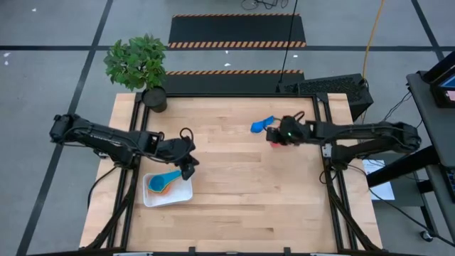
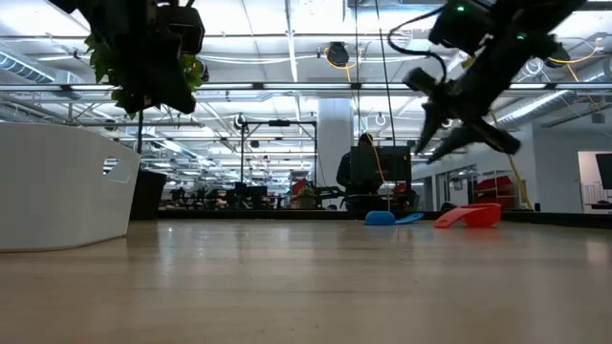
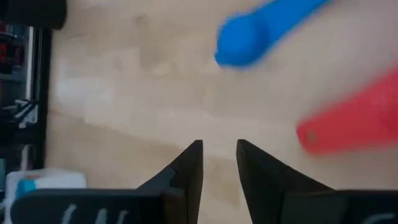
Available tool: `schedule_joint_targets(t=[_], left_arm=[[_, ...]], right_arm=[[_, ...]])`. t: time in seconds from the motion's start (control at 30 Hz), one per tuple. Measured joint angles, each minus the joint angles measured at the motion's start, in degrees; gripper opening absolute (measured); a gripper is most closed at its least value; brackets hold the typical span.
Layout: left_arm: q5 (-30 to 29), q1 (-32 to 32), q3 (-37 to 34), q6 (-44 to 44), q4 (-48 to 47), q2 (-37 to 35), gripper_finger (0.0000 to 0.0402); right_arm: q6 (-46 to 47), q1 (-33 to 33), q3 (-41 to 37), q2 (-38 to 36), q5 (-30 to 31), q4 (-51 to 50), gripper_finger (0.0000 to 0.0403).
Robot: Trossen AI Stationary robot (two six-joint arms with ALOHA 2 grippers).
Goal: Nest measuring cups in basket
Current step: Stack the red measuring cup on top of the light blue measuring cup in the white bin
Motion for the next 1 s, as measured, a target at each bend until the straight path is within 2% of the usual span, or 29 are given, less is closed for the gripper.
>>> schedule_joint_targets(t=[0.13,0.23,0.4,0.57,0.8,1.0], left_arm=[[-0.17,3.23,0.00,4.86,0.01,0.00,0.0026],[-0.15,5.54,0.00,6.70,-0.06,0.00,0.0026],[0.72,7.28,0.00,4.37,-0.07,0.00,0.0026],[0.90,7.00,0.00,1.92,-0.06,0.00,0.0026],[0.90,5.85,0.00,1.57,-0.10,0.00,0.0026],[0.90,5.79,0.00,5.16,-0.12,0.00,0.0026]], right_arm=[[-7.79,-4.58,3.86,5.07,-0.16,-1.35,0.0090],[-11.55,-7.41,3.79,10.08,-3.87,-0.37,0.0090],[-18.71,-10.46,3.72,18.27,-9.33,3.93,0.0090],[-20.21,-11.62,3.74,22.25,-13.05,3.88,0.0090],[-20.05,-9.47,3.74,19.85,-14.28,-5.09,0.0090],[-13.08,-5.31,3.78,11.28,-10.90,-12.67,0.0090]])
